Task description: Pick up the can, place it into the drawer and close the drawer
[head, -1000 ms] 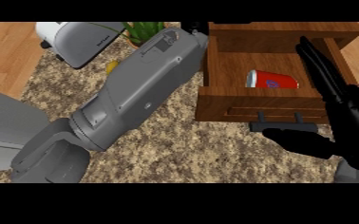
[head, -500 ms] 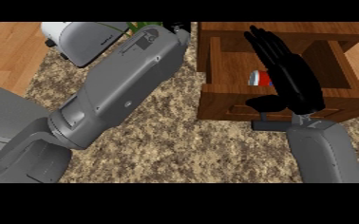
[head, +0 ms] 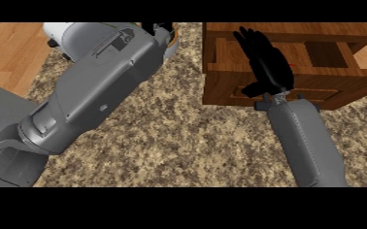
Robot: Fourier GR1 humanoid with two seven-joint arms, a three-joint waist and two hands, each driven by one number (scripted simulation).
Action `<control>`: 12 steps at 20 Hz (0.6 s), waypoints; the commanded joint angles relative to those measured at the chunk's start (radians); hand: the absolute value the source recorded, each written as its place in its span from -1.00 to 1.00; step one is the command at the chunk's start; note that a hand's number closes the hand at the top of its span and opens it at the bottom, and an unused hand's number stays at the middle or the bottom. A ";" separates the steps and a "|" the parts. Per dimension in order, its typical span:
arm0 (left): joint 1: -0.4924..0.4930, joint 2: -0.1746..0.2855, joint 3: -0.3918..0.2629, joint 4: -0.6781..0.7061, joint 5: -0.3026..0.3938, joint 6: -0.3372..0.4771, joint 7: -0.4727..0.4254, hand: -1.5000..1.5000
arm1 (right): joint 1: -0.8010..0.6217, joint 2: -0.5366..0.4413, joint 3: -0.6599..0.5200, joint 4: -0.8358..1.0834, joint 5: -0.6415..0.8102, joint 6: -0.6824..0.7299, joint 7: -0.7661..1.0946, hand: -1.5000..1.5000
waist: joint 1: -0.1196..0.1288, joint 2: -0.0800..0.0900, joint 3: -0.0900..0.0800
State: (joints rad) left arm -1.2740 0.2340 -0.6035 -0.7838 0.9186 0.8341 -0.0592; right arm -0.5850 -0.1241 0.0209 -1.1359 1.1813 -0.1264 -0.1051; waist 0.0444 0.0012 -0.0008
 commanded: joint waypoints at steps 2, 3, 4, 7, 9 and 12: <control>0.072 0.060 -0.008 -0.127 -0.033 0.031 0.050 -1.00 | -0.041 0.015 -0.012 0.217 0.076 -0.177 -0.011 -1.00 | -0.002 0.000 0.001; 0.052 0.071 0.011 -0.096 -0.029 0.014 0.051 -1.00 | -0.081 0.001 -0.041 0.290 0.070 -0.209 -0.028 -1.00 | 0.001 0.007 0.002; 0.105 0.059 -0.011 -0.146 -0.041 0.041 0.055 -1.00 | -0.131 0.011 -0.040 0.297 0.088 -0.193 0.012 -1.00 | 0.003 0.002 0.001; 0.085 0.099 0.006 -0.165 -0.045 0.011 0.090 -1.00 | -0.151 0.009 -0.057 0.411 0.109 -0.292 -0.011 -1.00 | 0.002 0.008 0.002; 0.101 0.117 0.020 -0.145 -0.049 -0.019 0.069 -1.00 | -0.177 0.009 -0.088 0.470 0.093 -0.353 -0.033 -1.00 | 0.008 0.016 0.002; 0.113 0.145 0.000 -0.245 -0.059 0.008 0.124 -1.00 | -0.232 -0.004 -0.116 0.547 0.104 -0.407 -0.025 -1.00 | 0.025 0.009 0.003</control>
State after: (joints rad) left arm -1.1862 0.3552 -0.5936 -0.9567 0.8724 0.8301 0.0325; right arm -0.8042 -0.1429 -0.0597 -0.7232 1.2848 -0.4220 -0.1284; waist 0.0573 -0.0069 -0.0154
